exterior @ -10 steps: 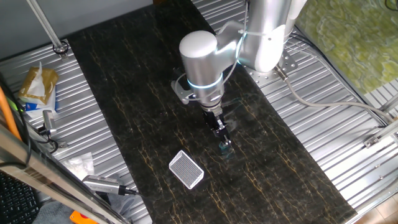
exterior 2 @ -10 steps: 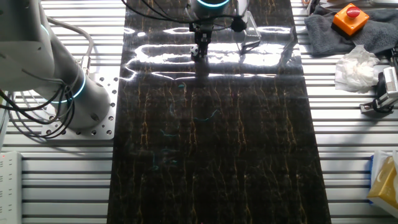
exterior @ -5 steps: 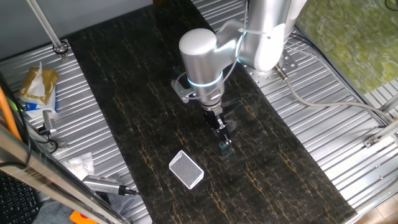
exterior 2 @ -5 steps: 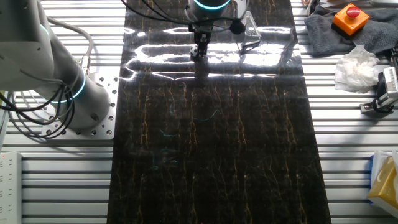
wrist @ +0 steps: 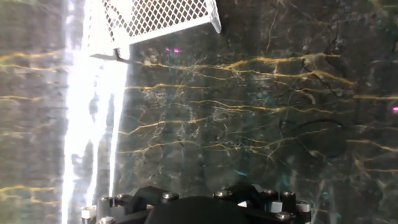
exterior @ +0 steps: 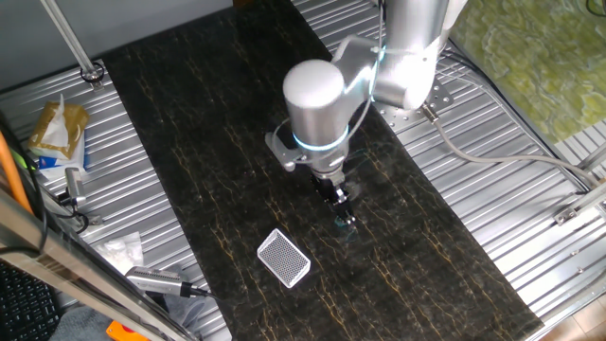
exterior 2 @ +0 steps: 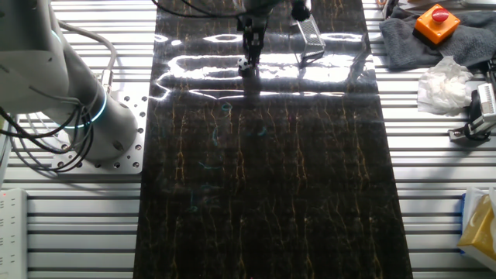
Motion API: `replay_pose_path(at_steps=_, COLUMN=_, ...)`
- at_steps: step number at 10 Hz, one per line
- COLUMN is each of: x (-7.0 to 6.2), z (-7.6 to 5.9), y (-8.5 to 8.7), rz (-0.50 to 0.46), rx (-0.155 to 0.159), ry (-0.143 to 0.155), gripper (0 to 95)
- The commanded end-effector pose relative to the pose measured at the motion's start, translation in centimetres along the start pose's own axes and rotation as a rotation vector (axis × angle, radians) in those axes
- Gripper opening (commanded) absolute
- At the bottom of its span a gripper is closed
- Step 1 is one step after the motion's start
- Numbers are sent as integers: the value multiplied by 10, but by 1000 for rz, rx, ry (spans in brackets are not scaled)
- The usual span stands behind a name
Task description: Push the soccer ball into the goal
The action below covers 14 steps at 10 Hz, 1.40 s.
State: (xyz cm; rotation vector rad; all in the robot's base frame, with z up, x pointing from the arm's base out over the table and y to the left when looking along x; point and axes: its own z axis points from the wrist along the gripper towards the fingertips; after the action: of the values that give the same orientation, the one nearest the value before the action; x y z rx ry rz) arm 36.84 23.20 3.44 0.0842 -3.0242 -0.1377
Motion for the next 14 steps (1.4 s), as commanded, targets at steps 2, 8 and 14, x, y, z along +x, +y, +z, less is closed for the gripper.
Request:
replay_pose_path(at_steps=2, x=-10, z=0, y=-7, rz=287, rx=-77, ry=-73, gripper=760)
replay_pose_path(at_steps=8, x=-16, z=12, y=-16, rz=304, rx=-61, ry=-109, gripper=760)
replay_pose_path(at_steps=14, x=-14, z=8, y=-13, rz=282, rx=-58, ry=-102, gripper=950)
